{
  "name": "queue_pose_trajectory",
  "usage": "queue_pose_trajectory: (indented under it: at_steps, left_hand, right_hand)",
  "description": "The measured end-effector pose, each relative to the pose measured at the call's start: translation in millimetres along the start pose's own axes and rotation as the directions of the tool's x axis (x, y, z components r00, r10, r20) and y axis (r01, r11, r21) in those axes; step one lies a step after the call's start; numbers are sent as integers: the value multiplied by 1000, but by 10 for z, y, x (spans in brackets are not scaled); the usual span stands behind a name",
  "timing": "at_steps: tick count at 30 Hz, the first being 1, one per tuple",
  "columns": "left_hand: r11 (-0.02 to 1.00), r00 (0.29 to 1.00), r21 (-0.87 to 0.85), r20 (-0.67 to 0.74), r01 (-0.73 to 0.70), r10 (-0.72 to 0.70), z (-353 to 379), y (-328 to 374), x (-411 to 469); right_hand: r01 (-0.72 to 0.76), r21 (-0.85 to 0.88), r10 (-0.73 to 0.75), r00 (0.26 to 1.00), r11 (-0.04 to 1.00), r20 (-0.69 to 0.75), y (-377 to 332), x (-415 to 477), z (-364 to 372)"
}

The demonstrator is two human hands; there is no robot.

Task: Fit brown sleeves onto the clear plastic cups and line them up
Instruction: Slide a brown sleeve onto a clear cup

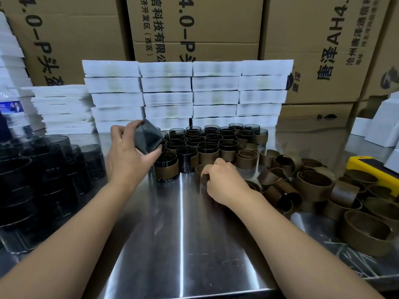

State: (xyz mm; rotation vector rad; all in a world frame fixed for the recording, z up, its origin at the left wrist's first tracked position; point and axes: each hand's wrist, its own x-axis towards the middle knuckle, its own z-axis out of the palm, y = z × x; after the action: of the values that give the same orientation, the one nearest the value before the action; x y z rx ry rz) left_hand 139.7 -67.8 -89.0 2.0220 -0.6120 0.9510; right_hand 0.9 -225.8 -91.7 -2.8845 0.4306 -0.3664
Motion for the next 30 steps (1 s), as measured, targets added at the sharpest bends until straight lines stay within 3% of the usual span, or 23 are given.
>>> queue_pose_trajectory:
  at_steps: [5, 8, 10, 16, 19, 22, 25, 30]
  left_hand:
    - [946, 996, -323, 93, 14, 17, 25, 237, -117]
    - [773, 965, -605, 261, 189, -32, 74, 344, -186]
    - [668, 911, -665, 410, 333, -46, 116, 374, -224]
    - [373, 650, -595, 759, 712, -30, 230, 350, -326]
    - [268, 553, -531, 833, 804, -9, 223, 321, -327]
    - [220, 533, -521, 846, 825, 6, 229, 283, -316]
    - [231, 511, -494, 859, 838, -15, 249, 266, -304]
    - [247, 510, -486, 859, 838, -42, 250, 300, -292]
  right_hand:
    - [14, 18, -14, 1000, 1000, -12, -5, -1, -11]
    - [-8, 62, 11, 999, 998, -48, -7, 4, -36]
    - [-32, 114, 43, 995, 993, -93, -12, 8, -42]
    - [-115, 202, 164, 955, 973, -248, -37, 55, -36]
    - [-66, 386, 209, 916, 920, -342, -51, 68, -67]
    - [44, 504, 225, 859, 863, -460, -75, 59, -97]
    - [157, 510, 179, 816, 846, -549, -112, 22, -100]
    - [235, 474, 78, 830, 849, -552, -132, 9, -73]
